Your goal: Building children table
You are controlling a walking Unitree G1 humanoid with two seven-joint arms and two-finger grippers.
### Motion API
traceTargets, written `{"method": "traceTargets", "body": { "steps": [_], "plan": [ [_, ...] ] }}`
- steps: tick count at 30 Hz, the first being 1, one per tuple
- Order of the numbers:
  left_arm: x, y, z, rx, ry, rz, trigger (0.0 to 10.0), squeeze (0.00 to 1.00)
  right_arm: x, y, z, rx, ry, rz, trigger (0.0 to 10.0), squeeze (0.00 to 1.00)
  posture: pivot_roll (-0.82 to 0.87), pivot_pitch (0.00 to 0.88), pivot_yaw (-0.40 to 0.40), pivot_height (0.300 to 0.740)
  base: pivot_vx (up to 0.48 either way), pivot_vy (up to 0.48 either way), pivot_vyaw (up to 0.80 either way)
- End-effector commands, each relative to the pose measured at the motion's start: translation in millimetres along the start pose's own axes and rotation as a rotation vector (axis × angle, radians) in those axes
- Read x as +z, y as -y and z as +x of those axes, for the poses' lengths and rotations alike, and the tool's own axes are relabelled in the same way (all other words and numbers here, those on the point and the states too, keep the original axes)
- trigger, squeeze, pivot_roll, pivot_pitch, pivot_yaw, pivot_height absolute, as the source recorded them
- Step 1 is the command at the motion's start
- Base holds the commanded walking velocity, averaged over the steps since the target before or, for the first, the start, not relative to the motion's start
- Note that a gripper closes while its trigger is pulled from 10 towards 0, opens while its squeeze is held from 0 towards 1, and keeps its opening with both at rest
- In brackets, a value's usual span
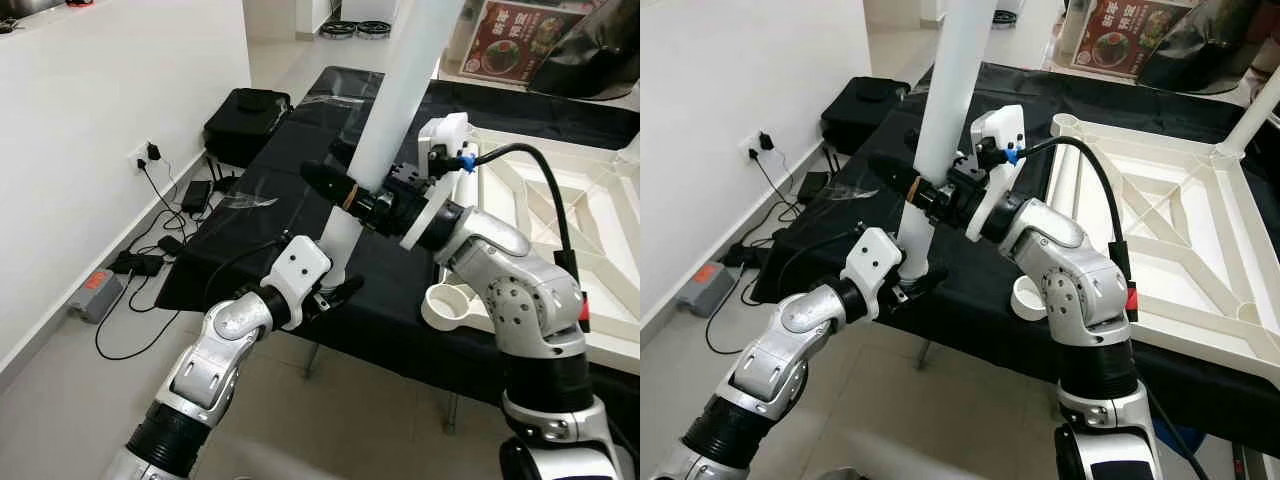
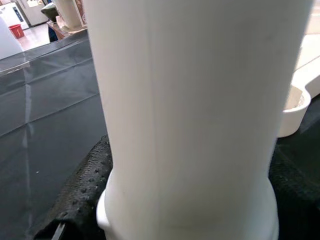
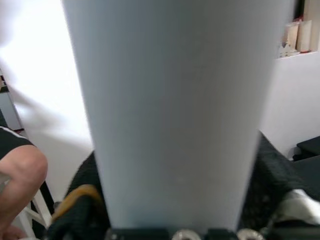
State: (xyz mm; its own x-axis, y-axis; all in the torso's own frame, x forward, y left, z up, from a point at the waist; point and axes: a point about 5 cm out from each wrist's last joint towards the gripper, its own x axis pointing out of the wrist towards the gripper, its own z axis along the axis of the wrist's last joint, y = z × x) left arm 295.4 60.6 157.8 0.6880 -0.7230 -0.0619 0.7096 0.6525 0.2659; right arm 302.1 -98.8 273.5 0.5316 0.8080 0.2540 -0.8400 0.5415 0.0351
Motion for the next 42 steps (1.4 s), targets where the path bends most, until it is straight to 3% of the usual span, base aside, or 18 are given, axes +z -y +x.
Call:
{"method": "traceTargets", "body": {
  "steps": [1, 10, 15, 16, 24, 25, 34, 35, 36, 38, 40, 42],
  "plan": [
    [10, 24.2, 8.4, -0.147, 0.039, 0.071, 10.0, 0.0, -7, -6.5, 6.3, 0.025, -0.019, 0.016, 0.0, 0.0, 0.13, 0.057, -0.038, 0.74, 0.0, 0.0, 0.0],
    [12, 22.5, 8.2, -0.139, 0.046, 0.071, 10.0, 0.0, -3, -4.5, 6.7, 0.011, -0.001, 0.014, 0.0, 0.0, 0.13, 0.056, -0.037, 0.74, 0.0, 0.0, 0.0],
    [6, 17.0, 8.6, -0.103, 0.002, 0.022, 10.0, 0.0, -3, -2.4, 5.4, -0.002, 0.0, 0.01, 0.0, 0.0, 0.12, 0.058, -0.037, 0.74, 0.0, 0.0, 0.0],
    [6, 15.0, 8.0, -0.086, 0.003, 0.007, 10.0, 1.0, -3, -2.1, 5.1, -0.004, 0.0, 0.011, 0.0, 0.0, 0.13, 0.058, -0.036, 0.74, 0.0, 0.0, 0.0],
    [3, 7.3, 4.9, -0.035, -0.019, 0.051, 10.0, 1.0, -3, -1.2, 4.3, -0.009, 0.003, 0.017, 0.0, 0.0, 0.13, 0.058, -0.038, 0.74, 0.0, 0.0, 0.0],
    [2, 4.4, 3.8, -0.01, -0.017, 0.062, 10.0, 0.0, -3, -0.4, 3.9, -0.012, 0.002, 0.016, 0.0, 0.0, 0.13, 0.059, -0.036, 0.74, 0.0, 0.0, 0.0],
    [6, -10.8, 0.7, 0.11, 0.002, 0.075, 10.0, 0.0, -4, 16.9, -0.4, -0.115, -0.026, -0.033, 0.0, 0.0, 0.13, 0.061, -0.039, 0.74, 0.0, 0.0, 0.0],
    [8, -19.1, -2.6, 0.185, 0.018, 0.1, 10.0, 0.0, -3, 32.7, -4.4, -0.212, -0.035, -0.061, 0.0, 0.0, 0.12, 0.061, -0.037, 0.74, 0.0, 0.0, 0.0],
    [8, -19.1, -2.6, 0.185, 0.018, 0.1, 10.0, 0.0, -3, 32.7, -4.4, -0.212, -0.035, -0.061, 0.0, 0.0, 0.12, 0.061, -0.037, 0.74, 0.0, 0.0, 0.0],
    [12, -28.2, -7.9, 0.28, 0.046, 0.13, 10.0, 0.0, 0, 54.2, -12.5, -0.338, -0.046, -0.093, 0.0, 0.0, 0.12, 0.057, -0.039, 0.74, 0.0, 0.0, 0.0],
    [16, -29.6, -12.6, 0.328, 0.07, 0.137, 10.0, 0.0, 6, 72.7, -25.5, -0.412, -0.05, -0.121, 0.0, 0.0, 0.13, 0.061, -0.041, 0.74, 0.0, 0.0, 0.0],
    [18, -28.9, -14.8, 0.342, 0.079, 0.138, 10.0, 0.0, 9, 80.6, -32.5, -0.437, -0.05, -0.135, 0.0, 0.0, 0.13, 0.061, -0.041, 0.74, 0.0, 0.0, 0.0]
  ]
}}
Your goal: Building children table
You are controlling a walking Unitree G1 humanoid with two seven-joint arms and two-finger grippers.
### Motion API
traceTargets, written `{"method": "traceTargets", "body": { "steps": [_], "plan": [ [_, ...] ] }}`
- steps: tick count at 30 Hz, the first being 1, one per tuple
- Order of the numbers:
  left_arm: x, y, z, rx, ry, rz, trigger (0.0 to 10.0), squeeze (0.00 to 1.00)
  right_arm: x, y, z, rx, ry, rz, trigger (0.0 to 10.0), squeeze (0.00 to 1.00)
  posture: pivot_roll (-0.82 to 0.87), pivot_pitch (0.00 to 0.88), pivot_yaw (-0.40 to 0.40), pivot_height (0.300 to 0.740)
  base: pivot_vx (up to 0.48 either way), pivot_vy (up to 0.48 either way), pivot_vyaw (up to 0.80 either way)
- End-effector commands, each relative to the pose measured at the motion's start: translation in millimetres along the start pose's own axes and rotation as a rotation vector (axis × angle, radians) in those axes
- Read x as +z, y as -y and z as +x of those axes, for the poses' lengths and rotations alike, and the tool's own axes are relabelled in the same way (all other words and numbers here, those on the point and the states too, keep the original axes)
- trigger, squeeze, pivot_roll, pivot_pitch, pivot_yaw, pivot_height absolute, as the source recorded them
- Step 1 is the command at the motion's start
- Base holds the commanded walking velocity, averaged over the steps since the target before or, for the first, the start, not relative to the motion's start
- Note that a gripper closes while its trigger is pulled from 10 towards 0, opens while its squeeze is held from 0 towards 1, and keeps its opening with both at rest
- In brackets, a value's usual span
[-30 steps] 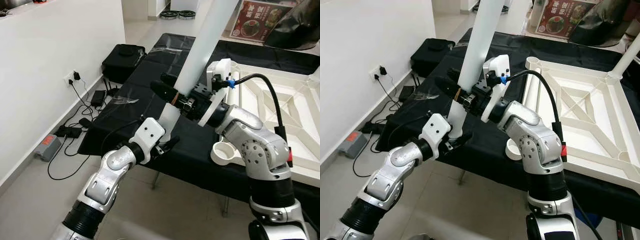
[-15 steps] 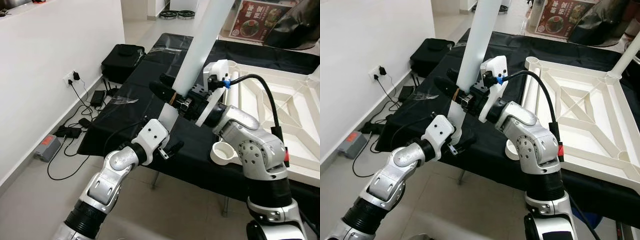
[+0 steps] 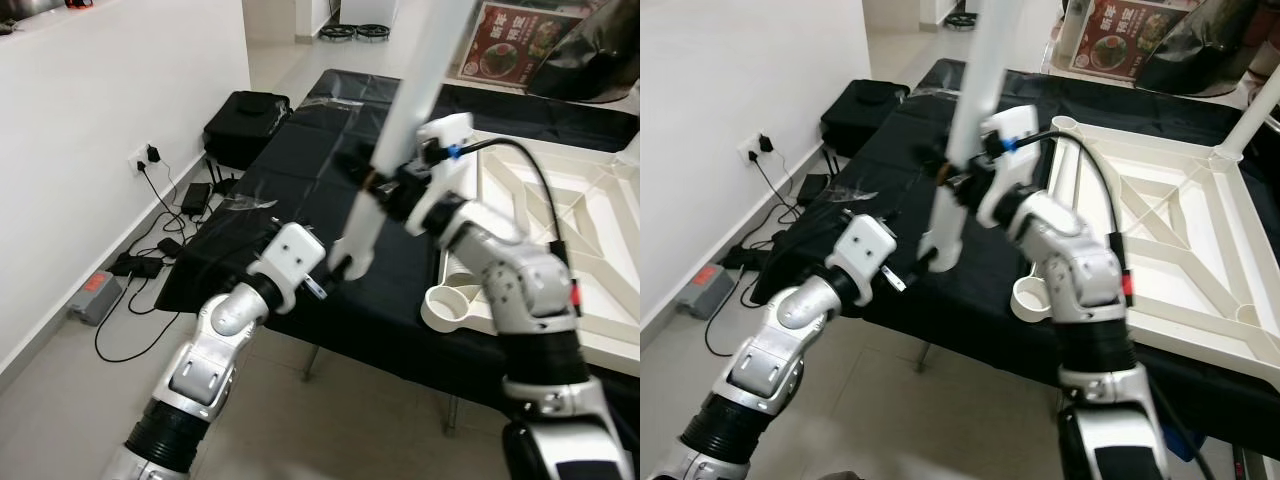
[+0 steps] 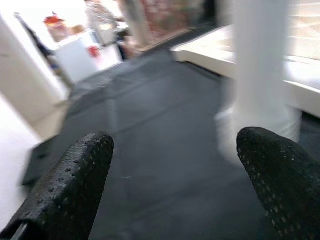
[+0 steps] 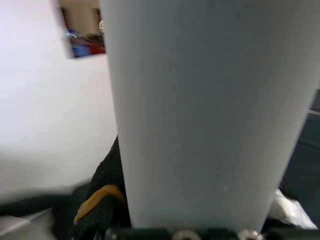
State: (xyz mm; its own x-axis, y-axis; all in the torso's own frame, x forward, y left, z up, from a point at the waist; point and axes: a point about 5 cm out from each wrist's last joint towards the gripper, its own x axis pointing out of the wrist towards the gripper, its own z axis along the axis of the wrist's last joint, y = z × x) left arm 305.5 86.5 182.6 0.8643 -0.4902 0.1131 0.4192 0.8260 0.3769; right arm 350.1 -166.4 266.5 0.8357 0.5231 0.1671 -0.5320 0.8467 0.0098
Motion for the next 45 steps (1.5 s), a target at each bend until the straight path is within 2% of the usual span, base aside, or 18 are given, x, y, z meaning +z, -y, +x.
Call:
{"method": "traceTargets", "body": {
  "steps": [1, 2, 3, 4, 5, 7, 9, 10, 12, 13, 14, 16, 18, 25, 27, 34, 38, 45],
  "plan": [
    [2, 2.6, -5.6, 0.012, 0.014, -0.018, 10.0, 0.0, 8, 14.8, -5.2, -0.024, 0.028, -0.026, 0.0, 0.0, 0.13, 0.07, -0.04, 0.74, 0.0, 0.0, 0.0],
    [0, 6.0, -9.7, 0.004, 0.008, -0.062, 10.0, 0.0, 13, 22.5, -9.9, -0.02, 0.031, -0.051, 0.0, 0.0, 0.13, 0.074, -0.037, 0.74, 0.0, 0.0, 0.0],
    [0, 6.0, -9.7, 0.004, 0.008, -0.062, 10.0, 0.0, 13, 22.5, -9.9, -0.02, 0.031, -0.051, 0.0, 0.0, 0.13, 0.074, -0.037, 0.74, 0.0, 0.0, 0.0],
    [-3, 11.0, -13.9, -0.016, -0.004, -0.107, 10.0, 0.0, 16, 27.3, -13.7, 0.001, 0.037, -0.05, 0.0, 0.0, 0.13, 0.076, -0.037, 0.74, 0.0, 0.0, 0.0],
    [-9, 23.1, -22.1, -0.082, -0.035, -0.168, 10.0, 0.0, 23, 37.6, -21.2, 0.027, 0.038, -0.057, 0.0, 0.0, 0.14, 0.093, -0.036, 0.74, 0.0, 0.0, 0.0],
    [-9, 23.1, -22.1, -0.082, -0.035, -0.168, 10.0, 0.0, 23, 37.6, -21.2, 0.027, 0.038, -0.057, 0.0, 0.0, 0.14, 0.093, -0.036, 0.74, 0.0, 0.0, 0.0],
    [-18, 54.4, -49.5, -0.225, -0.11, -0.334, 10.0, 0.0, 51, 66.4, -40.0, 0.094, 0.065, -0.063, 0.0, 0.0, 0.14, 0.13, -0.027, 0.74, 0.0, 0.0, 0.0],
    [-18, 54.4, -49.5, -0.225, -0.11, -0.334, 10.0, 0.0, 51, 66.4, -40.0, 0.094, 0.065, -0.063, 0.0, 0.0, 0.14, 0.13, -0.027, 0.74, 0.0, 0.0, 0.0],
    [-19, 63.4, -58.6, -0.26, -0.125, -0.38, 10.0, 0.0, 61, 74.8, -46.2, 0.116, 0.081, -0.071, 0.0, 0.0, 0.14, 0.13, -0.027, 0.74, 0.0, 0.0, 0.0],
    [-20, 73.5, -70.6, -0.296, -0.152, -0.422, 10.0, 0.0, 75, 83.5, -52.6, 0.159, 0.098, -0.055, 0.0, 0.0, 0.15, 0.146, -0.023, 0.74, 0.0, 0.0, 0.0],
    [-20, 73.5, -70.6, -0.296, -0.152, -0.422, 10.0, 0.0, 75, 83.5, -52.6, 0.159, 0.098, -0.055, 0.0, 0.0, 0.15, 0.146, -0.023, 0.74, 0.0, 0.0, 0.0],
    [-18, 85.6, -82.1, -0.357, -0.165, -0.421, 10.0, 0.0, 82, 85.7, -63.5, 0.284, 0.086, -0.055, 0.0, 0.0, 0.17, 0.182, -0.013, 0.74, 0.0, 0.0, 0.0],
    [-18, 88.8, -85.7, -0.374, -0.169, -0.417, 10.0, 0.0, 83, 85.9, -67.3, 0.325, 0.08, -0.058, 0.0, 0.0, 0.17, 0.185, -0.011, 0.74, 0.0, 0.0, 0.0],
    [-13, 86.5, -93.4, -0.37, -0.18, -0.423, 10.0, 0.0, 81, 83.2, -71.7, 0.415, 0.03, -0.069, 0.0, 0.0, 0.19, 0.229, 0.008, 0.74, 0.0, 0.0, 0.0],
    [-8, 85.3, -99.2, -0.378, -0.188, -0.43, 10.0, 0.0, 77, 81.1, -72.4, 0.478, 0.004, -0.061, 0.0, 0.0, 0.19, 0.245, 0.016, 0.74, 0.0, 0.0, 0.0],
    [0, 84.3, -105.7, -0.412, -0.191, -0.426, 10.0, 0.0, 68, 80.0, -69.8, 0.532, -0.046, -0.068, 0.0, 0.0, 0.2, 0.269, 0.023, 0.74, 0.0, 0.0, 0.0],
    [-6, 68.5, -110.4, -0.365, -0.217, -0.381, 10.0, 0.0, 67, 73.6, -72.1, 0.606, -0.091, -0.076, 0.0, 0.0, 0.21, 0.308, 0.044, 0.74, 0.0, 0.0, 0.0],
    [-9, 68.3, -109.9, -0.372, -0.232, -0.378, 10.0, 0.0, 71, 69.7, -75.7, 0.647, -0.088, -0.101, 0.0, 0.0, 0.21, 0.289, 0.049, 0.74, 0.0, 0.0, 0.0]
  ]
}}
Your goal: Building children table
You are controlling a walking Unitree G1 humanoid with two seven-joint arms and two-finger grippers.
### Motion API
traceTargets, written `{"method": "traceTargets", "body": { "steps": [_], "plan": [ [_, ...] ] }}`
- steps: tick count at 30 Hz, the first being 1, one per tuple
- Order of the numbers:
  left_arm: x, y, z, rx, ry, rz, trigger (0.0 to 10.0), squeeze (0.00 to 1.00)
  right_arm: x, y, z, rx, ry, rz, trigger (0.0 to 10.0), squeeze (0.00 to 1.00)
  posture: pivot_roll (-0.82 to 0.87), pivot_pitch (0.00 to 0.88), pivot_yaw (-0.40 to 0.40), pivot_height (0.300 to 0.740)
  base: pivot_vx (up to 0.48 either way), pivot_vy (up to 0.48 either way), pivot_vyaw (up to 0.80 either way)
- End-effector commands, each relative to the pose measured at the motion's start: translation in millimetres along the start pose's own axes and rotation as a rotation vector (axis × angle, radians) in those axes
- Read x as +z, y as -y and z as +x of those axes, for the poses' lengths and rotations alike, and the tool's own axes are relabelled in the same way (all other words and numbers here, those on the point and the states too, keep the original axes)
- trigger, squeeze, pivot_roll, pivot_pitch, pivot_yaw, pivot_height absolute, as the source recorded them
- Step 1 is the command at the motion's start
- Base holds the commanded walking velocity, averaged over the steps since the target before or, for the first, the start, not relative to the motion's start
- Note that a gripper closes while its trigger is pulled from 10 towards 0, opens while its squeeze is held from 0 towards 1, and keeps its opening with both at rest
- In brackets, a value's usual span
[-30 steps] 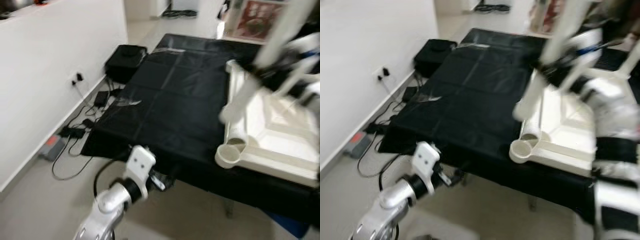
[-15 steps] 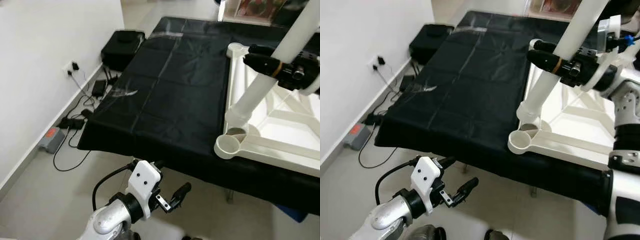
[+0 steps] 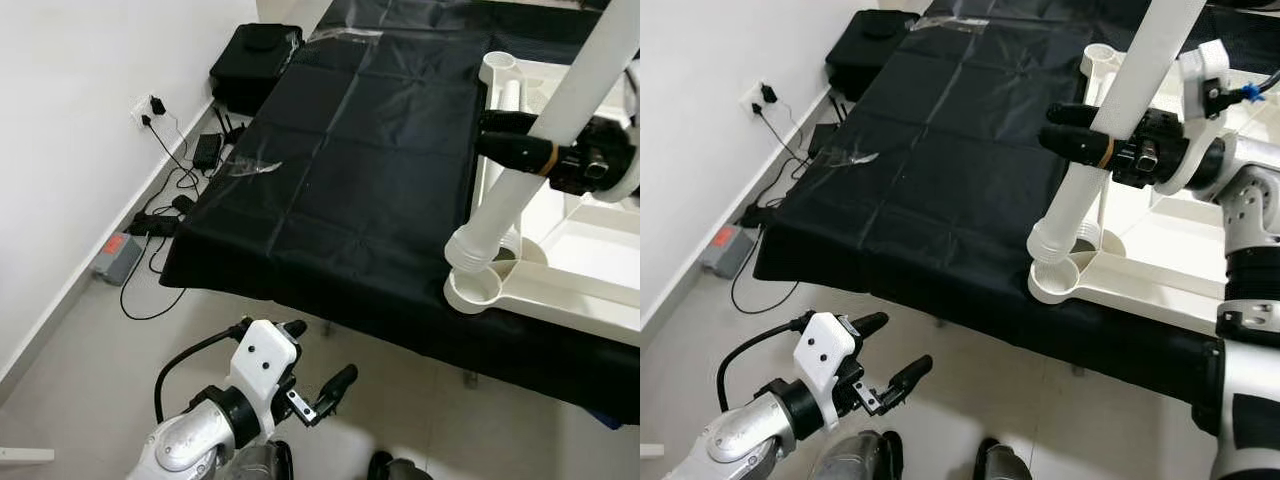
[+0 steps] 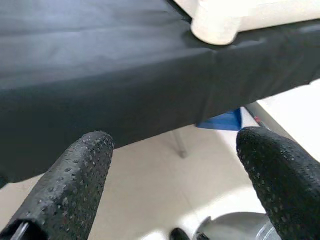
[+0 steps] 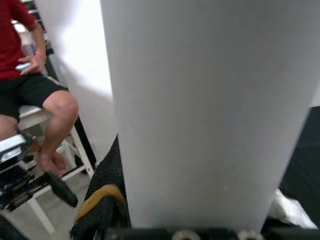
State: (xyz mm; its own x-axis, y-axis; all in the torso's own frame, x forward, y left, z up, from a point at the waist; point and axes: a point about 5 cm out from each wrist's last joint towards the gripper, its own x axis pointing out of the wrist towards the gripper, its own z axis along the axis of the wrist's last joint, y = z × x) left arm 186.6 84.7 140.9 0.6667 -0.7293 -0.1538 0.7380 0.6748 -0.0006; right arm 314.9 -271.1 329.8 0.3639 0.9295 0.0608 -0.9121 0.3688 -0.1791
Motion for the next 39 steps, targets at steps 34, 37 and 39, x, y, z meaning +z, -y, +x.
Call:
{"method": "traceTargets", "body": {
  "steps": [34, 37, 39],
  "plan": [
    [-17, -15.3, 4.4, -0.01, -0.076, 0.038, 10.0, 0.0, -15, -29.5, -15.9, 0.039, -0.103, -0.005, 0.0, 0.0, 0.2, 0.173, 0.077, 0.74, 0.0, 0.0, 0.0],
    [-17, -15.4, 6.1, -0.014, -0.072, 0.042, 10.0, 0.0, -21, -35.5, -11.0, 0.056, -0.104, 0.012, 0.0, 0.0, 0.2, 0.164, 0.075, 0.74, 0.0, 0.0, 0.0],
    [-18, -15.5, 6.7, -0.014, -0.069, 0.041, 10.0, 0.0, -24, -39.1, -8.3, 0.062, -0.102, 0.022, 0.0, 0.0, 0.2, 0.164, 0.075, 0.74, 0.0, 0.0, 0.0]
  ]
}}
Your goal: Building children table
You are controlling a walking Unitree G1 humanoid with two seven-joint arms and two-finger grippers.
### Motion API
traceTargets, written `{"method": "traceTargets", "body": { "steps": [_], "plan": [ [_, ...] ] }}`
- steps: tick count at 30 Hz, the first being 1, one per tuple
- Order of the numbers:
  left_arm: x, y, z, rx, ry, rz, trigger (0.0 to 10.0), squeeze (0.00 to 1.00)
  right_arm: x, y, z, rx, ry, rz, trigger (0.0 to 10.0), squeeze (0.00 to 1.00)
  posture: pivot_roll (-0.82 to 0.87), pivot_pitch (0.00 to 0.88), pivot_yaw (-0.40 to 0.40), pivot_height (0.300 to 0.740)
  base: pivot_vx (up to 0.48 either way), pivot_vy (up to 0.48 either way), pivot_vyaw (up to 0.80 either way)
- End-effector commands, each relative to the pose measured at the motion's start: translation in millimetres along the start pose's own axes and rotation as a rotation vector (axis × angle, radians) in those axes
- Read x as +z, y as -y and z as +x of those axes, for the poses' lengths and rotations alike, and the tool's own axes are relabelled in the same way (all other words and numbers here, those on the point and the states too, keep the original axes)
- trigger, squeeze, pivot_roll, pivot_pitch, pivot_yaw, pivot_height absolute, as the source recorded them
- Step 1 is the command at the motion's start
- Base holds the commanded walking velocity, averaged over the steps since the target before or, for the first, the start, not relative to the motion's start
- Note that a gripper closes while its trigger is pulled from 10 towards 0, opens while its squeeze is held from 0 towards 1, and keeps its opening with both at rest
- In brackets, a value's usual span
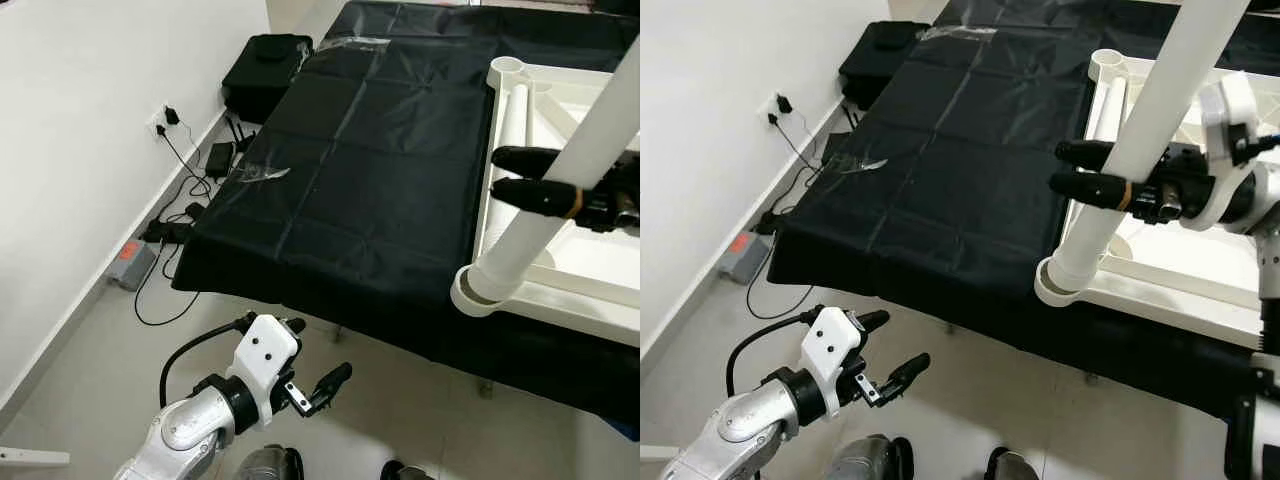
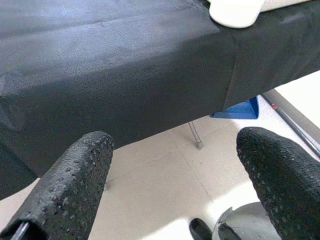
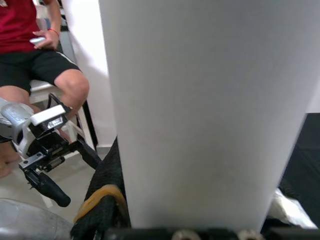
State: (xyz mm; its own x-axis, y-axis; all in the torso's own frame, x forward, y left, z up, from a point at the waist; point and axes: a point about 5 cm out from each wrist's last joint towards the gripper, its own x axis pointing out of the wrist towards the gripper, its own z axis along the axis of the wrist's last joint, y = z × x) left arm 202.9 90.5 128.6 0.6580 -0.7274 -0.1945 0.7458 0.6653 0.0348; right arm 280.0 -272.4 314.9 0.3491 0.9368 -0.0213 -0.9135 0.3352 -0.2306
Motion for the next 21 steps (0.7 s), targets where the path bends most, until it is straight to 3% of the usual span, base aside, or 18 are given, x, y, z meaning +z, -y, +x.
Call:
{"method": "traceTargets", "body": {
  "steps": [1, 11, 21],
  "plan": [
    [-6, 0.7, -1.6, -0.009, -0.028, 0.004, 10.0, 0.0, -16, -5.6, 7.9, 0.032, -0.023, 0.073, 0.0, 0.0, 0.2, 0.164, 0.075, 0.74, 0.0, 0.0, 0.0],
    [-6, 1.1, -1.1, -0.016, -0.022, 0.013, 10.0, 0.0, -32, -12.9, 15.6, 0.036, -0.055, 0.113, 0.0, 0.0, 0.2, 0.182, 0.072, 0.74, 0.0, 0.0, 0.0],
    [-4, 2.5, -2.1, -0.014, -0.014, 0.018, 10.0, 0.0, -26, -1.8, 18.4, 0.0, -0.052, 0.087, 0.0, 0.0, 0.21, 0.211, 0.06, 0.74, 0.0, 0.0, 0.0]
  ]
}}
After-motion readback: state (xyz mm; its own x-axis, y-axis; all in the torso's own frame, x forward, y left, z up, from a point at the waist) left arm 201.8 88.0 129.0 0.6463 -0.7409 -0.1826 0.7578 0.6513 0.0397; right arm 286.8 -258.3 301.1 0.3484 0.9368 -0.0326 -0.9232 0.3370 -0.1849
